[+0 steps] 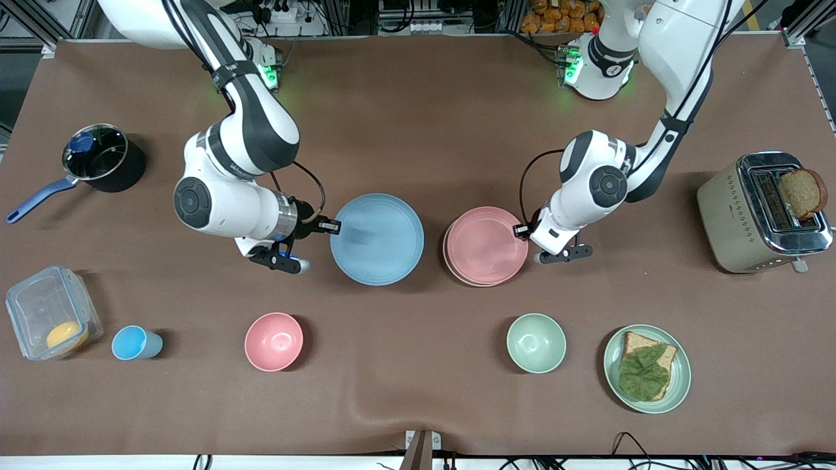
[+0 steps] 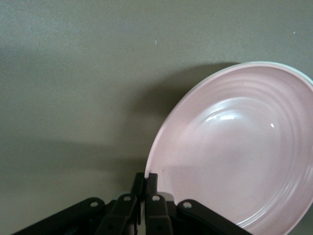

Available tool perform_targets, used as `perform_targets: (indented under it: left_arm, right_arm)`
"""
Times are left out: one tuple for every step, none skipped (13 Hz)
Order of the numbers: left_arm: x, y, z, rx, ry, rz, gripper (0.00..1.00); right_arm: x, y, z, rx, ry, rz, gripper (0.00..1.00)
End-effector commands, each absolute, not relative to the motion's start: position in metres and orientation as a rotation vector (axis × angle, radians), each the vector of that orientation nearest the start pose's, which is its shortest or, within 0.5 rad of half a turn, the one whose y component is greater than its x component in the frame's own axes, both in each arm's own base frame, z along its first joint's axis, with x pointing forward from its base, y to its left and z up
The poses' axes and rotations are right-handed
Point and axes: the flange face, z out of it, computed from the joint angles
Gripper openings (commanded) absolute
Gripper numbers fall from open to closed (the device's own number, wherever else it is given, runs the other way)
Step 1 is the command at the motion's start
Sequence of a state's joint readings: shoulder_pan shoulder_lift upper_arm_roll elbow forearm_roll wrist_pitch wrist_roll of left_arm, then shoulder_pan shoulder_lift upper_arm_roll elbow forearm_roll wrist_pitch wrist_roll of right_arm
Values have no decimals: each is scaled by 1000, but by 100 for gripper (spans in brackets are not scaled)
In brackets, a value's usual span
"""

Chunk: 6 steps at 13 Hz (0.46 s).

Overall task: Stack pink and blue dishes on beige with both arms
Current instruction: 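Lower the pink plate and open the left gripper while the right gripper carries blue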

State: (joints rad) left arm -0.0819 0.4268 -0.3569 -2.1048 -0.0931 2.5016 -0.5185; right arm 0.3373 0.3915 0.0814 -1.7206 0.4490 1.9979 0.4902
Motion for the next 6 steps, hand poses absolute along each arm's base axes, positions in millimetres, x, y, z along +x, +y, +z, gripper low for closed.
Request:
perform_targets:
  left_arm:
    - [526, -248, 222, -3304, -273, 139, 0]
    - [526, -249, 222, -3307, -272, 133, 0]
    - [526, -251, 219, -3308, -268, 139, 0]
    - [527, -252, 219, -3308, -269, 137, 20]
    - [528, -250, 221, -3308, -284, 135, 99]
    - [530, -249, 226, -3309, -292, 123, 100]
  right_arm:
    - [579, 293, 360, -2725, 442, 413, 0]
    - [578, 296, 361, -2724, 441, 408, 0]
    - [578, 297, 360, -2724, 441, 405, 0]
    - [578, 297, 357, -2725, 440, 408, 0]
    - [578, 297, 355, -2727, 441, 409, 0]
    - [578, 299, 355, -2728, 440, 408, 0]
